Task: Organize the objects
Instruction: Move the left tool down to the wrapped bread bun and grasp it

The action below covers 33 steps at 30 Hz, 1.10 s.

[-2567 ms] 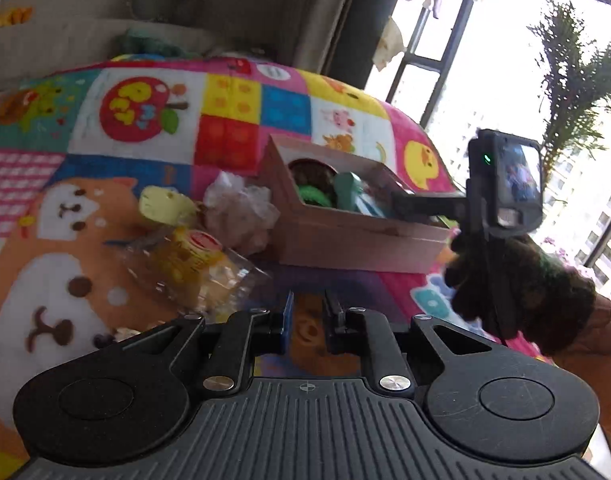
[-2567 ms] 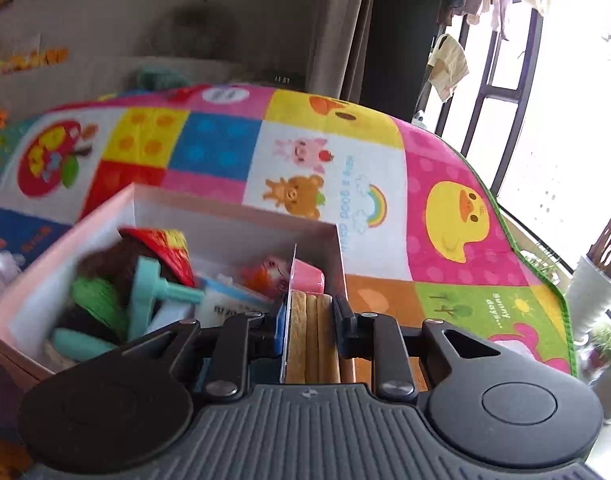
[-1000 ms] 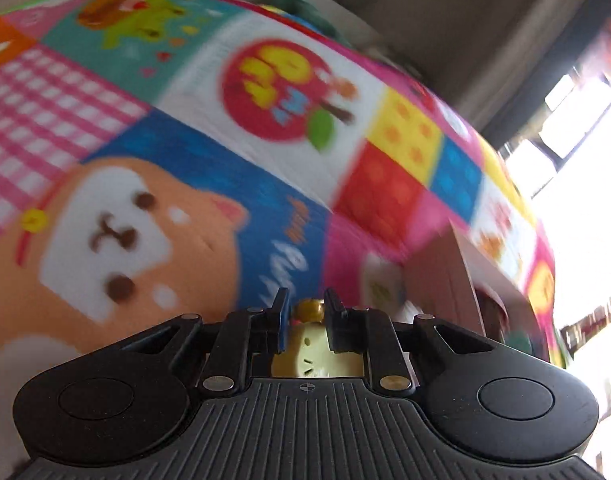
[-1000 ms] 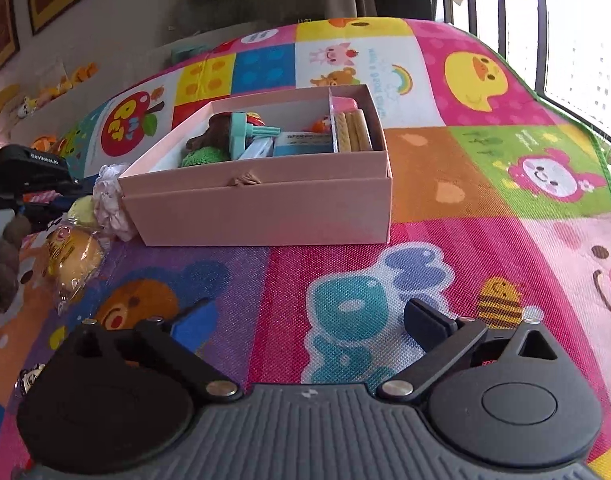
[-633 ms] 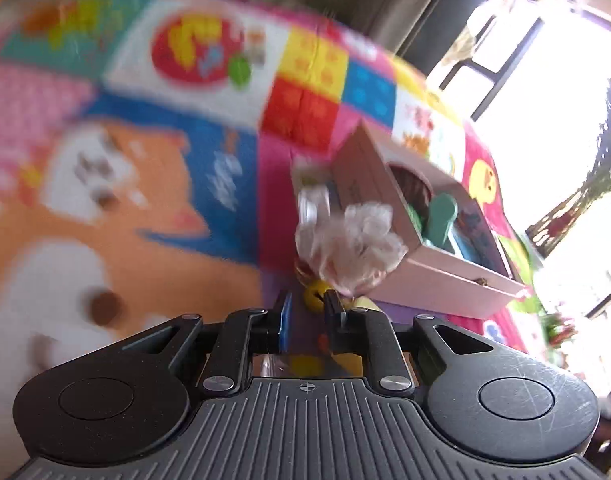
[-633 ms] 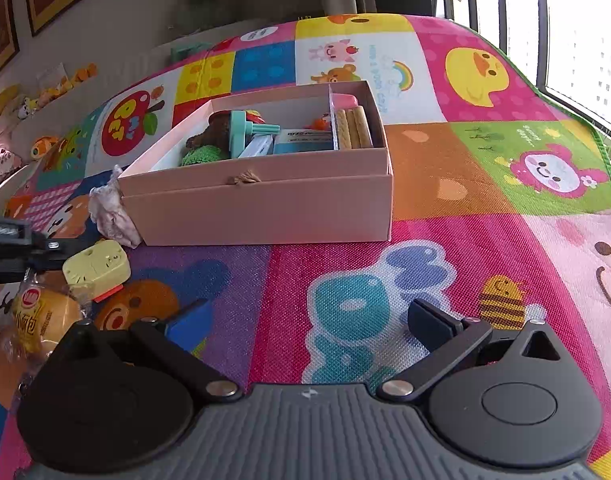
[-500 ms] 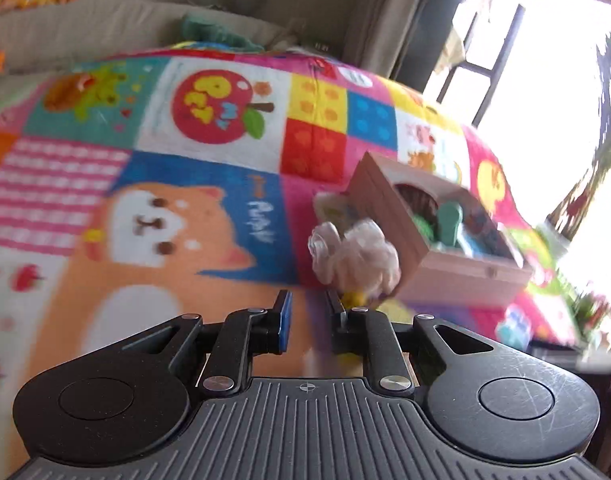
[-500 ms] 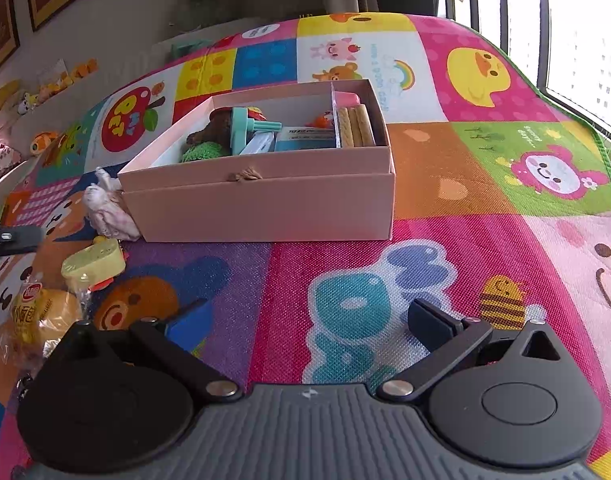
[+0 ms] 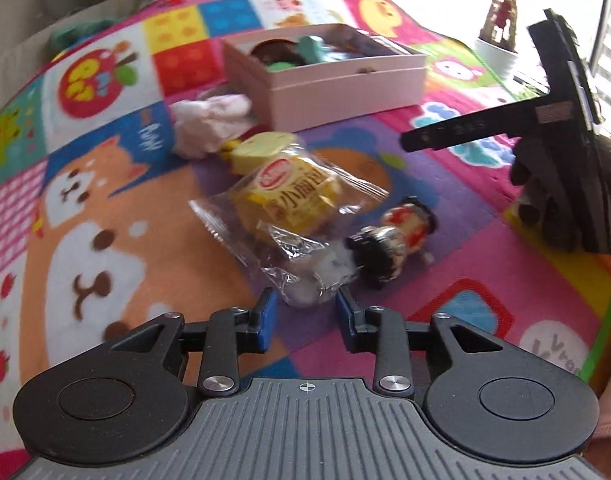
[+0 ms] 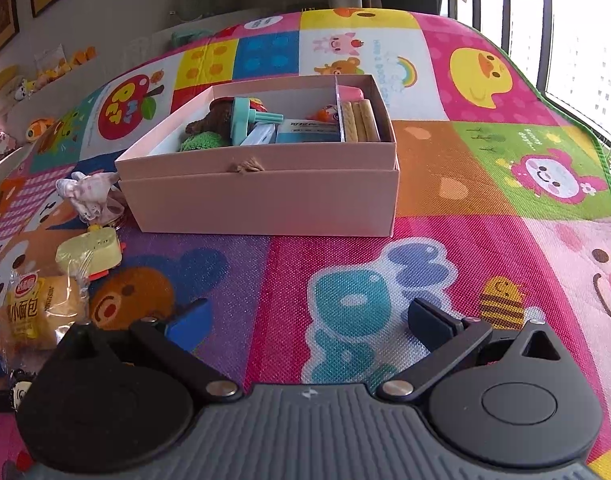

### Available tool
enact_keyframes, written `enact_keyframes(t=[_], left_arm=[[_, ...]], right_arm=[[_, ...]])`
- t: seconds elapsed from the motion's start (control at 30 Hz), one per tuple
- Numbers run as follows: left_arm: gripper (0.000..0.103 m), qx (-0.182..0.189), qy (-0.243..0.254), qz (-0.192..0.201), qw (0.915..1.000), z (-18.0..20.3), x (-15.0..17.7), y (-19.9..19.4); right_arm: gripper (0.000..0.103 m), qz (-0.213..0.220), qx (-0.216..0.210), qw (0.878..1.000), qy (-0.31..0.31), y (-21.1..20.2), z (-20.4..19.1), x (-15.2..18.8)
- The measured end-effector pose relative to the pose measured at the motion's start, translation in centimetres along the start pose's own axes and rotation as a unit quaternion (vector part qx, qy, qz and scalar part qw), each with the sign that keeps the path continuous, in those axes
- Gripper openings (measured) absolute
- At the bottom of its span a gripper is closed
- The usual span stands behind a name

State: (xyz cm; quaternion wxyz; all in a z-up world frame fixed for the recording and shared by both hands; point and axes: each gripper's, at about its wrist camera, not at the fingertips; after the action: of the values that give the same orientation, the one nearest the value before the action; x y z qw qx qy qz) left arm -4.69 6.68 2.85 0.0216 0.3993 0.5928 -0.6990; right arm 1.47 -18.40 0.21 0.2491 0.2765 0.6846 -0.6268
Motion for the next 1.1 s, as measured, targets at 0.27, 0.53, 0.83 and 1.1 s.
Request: enact_keyframes(t=[0.27,0.53,0.83,1.1], left_arm=[[0.068,0.041,0.037,-0.004,0.9985,2.0,-0.5,0.4],[0.063,0.015,0.040,0.096,0.9944,0.0,-2.6,-3.7],[0.065,-0.016,0.079,0.042,0.9958,-0.1,-5.4,1.7],[0.068,0.007,0.040,0.034,0.9986,-0.5,-5.8,4.1]], right_arm=[[0.103,-0.013,0.013,1.000,-0.026,0.3,-0.6,-0.1],[0.103,-0.012,0.012,1.000,-0.026,0.3,-0.6,0.0],[0.103,-0.012,0.012,1.000,-0.026,0.2,-0.5,0.0],[0.103,-0.012,0.011,1.000,-0.025,0.2,-0.5,0.0]])
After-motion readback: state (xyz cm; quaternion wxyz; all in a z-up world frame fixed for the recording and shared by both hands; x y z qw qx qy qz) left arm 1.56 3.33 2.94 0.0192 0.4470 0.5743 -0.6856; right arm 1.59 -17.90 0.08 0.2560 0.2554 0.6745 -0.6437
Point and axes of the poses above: each gripper's, at about its wrist camera, not at the fingertips, and y roughly the way its jaws point, z to its right, x to its underside, and after that the axes turned 4 degrees about -z, right-handed
